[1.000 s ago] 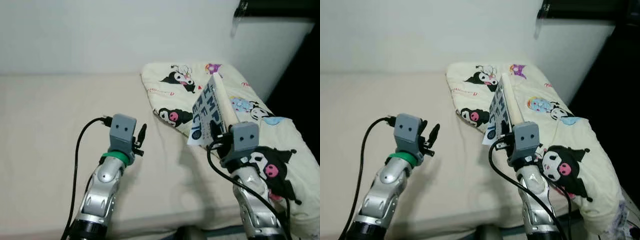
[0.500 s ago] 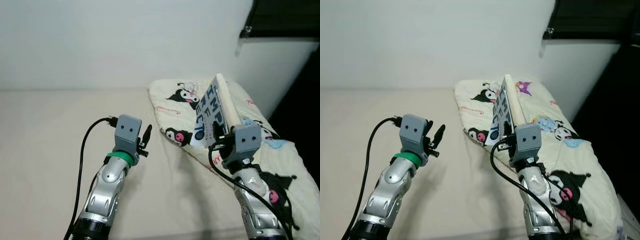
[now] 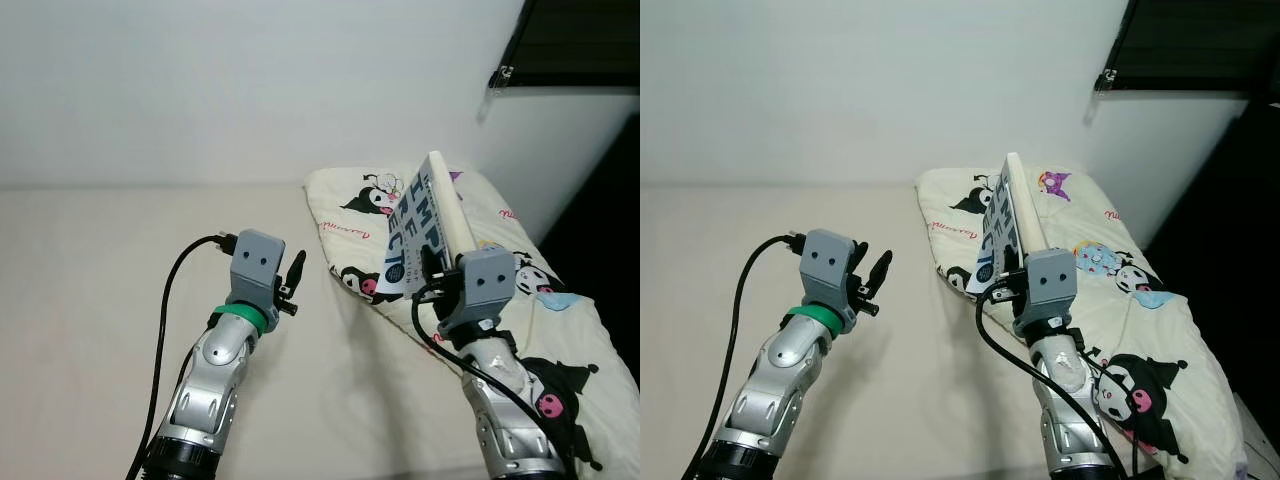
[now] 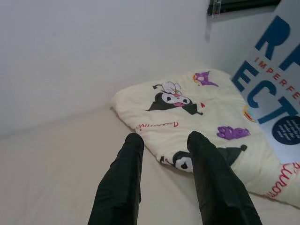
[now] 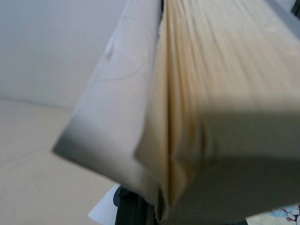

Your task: Clean up the room

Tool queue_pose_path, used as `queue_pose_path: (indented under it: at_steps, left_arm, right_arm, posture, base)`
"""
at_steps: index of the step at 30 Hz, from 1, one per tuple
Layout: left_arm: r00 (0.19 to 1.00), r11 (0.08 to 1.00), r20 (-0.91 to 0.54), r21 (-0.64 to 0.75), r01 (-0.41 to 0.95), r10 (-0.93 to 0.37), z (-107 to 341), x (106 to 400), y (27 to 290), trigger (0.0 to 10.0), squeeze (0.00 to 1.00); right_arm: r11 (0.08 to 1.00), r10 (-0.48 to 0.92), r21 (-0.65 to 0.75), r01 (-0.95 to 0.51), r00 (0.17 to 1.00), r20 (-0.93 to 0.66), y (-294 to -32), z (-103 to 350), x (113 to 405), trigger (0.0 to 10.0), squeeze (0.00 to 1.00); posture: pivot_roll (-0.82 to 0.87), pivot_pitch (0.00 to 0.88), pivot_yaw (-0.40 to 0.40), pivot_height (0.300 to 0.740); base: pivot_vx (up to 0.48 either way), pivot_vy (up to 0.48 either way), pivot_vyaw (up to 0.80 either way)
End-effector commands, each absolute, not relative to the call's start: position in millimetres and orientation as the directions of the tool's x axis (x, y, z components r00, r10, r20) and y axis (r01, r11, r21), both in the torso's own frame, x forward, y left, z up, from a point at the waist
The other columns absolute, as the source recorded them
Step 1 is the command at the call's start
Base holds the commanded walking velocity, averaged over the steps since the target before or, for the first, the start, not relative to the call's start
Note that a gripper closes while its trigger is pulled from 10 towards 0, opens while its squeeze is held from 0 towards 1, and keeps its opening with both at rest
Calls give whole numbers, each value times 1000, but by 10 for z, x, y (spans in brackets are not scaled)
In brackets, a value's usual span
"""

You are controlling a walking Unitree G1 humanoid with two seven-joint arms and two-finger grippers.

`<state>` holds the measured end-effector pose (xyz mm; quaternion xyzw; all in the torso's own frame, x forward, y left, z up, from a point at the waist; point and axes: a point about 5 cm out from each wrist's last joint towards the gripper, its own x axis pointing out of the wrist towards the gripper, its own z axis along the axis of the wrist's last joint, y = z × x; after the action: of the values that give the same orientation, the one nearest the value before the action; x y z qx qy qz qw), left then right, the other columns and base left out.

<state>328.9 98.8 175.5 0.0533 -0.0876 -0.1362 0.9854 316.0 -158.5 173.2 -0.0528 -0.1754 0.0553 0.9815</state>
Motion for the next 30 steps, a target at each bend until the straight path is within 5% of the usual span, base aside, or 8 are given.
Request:
queue_pose_path:
  at_steps: [1,30]
  left_arm:
    - [950,954,117,124,274,-289,1649,3269,985,10000,0]
    - [952,952,105,143,270,-286,1607,3242,1003,10000,0]
  right_arm:
    - [986,142,-131,-103,930,339,-1534,1707,3137,10000,0]
    - [985,160,-117,-128,929,333,-1411,1672,3152,10000,0]
  posture:
    - [-162,15,35,740]
    - [-153,21,42,740]
  base:
    - [0,0,0]
    - [-35,0,0]
